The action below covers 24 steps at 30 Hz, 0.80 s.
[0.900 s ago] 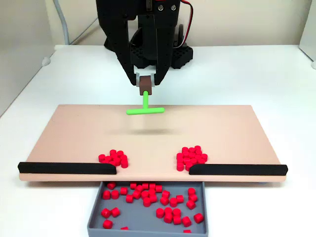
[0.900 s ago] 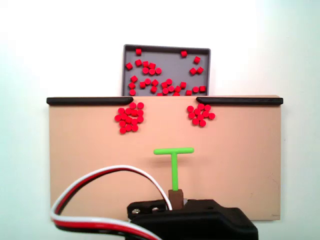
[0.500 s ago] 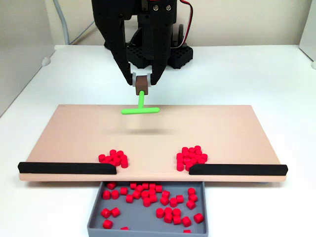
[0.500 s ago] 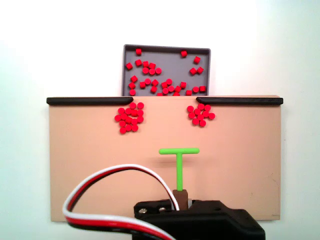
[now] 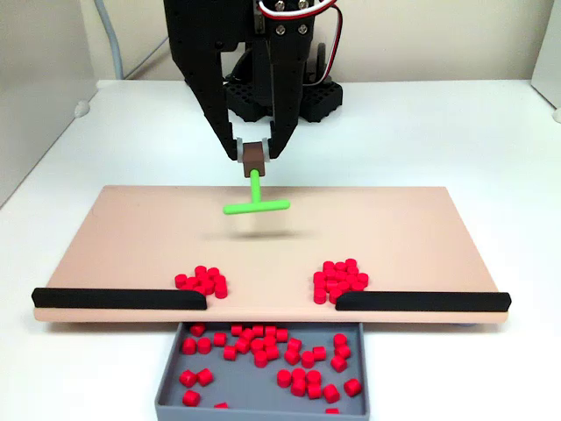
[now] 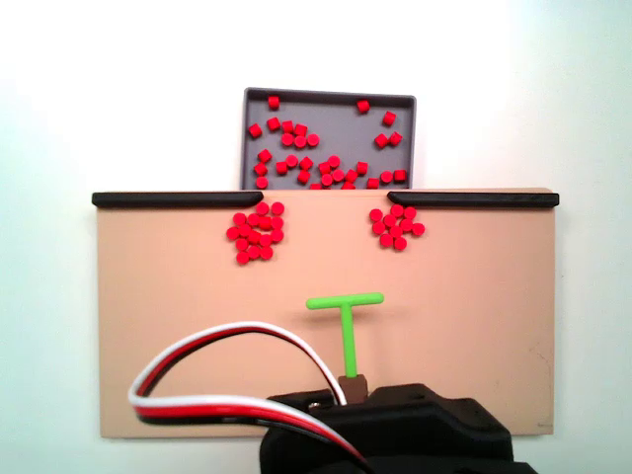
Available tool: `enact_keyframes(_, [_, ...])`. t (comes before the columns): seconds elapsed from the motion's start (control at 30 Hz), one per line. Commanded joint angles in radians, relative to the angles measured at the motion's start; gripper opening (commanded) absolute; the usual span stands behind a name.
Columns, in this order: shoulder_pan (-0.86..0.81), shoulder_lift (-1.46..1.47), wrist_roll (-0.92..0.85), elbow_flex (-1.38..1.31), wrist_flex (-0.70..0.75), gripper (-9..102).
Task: Push granules from right to the grey container
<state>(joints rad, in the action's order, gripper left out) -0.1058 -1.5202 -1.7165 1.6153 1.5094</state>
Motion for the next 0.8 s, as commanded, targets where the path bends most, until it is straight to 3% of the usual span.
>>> enact_keyframes(0.0, [0.003, -0.037, 0.005, -0.018, 0.006, 0])
enact_keyframes(0.77, [-0.005, -0.066, 0.077, -0.006, 0.008, 0])
